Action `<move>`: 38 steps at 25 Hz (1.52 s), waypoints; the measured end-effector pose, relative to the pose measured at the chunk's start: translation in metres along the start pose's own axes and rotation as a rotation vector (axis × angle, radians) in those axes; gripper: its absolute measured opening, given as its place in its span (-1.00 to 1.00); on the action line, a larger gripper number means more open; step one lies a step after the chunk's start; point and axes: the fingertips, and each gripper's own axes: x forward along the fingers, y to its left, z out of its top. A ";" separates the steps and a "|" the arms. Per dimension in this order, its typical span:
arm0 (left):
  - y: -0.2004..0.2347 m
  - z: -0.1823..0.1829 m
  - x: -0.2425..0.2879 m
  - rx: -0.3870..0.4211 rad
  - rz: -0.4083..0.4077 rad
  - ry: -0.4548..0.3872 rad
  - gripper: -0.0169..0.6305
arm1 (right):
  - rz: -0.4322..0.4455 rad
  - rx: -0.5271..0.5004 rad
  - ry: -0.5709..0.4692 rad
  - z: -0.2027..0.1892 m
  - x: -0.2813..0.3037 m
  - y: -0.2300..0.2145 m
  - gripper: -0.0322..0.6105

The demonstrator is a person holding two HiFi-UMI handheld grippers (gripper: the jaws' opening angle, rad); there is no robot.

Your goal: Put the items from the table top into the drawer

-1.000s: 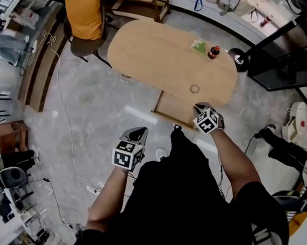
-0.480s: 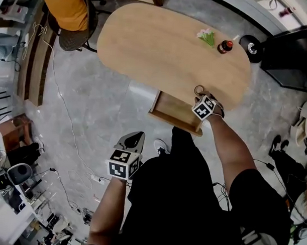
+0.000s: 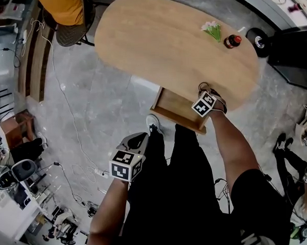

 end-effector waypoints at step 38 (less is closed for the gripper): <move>0.096 -0.093 -0.006 0.105 -0.061 0.099 -0.93 | 0.007 0.176 0.058 0.017 0.112 0.151 -0.62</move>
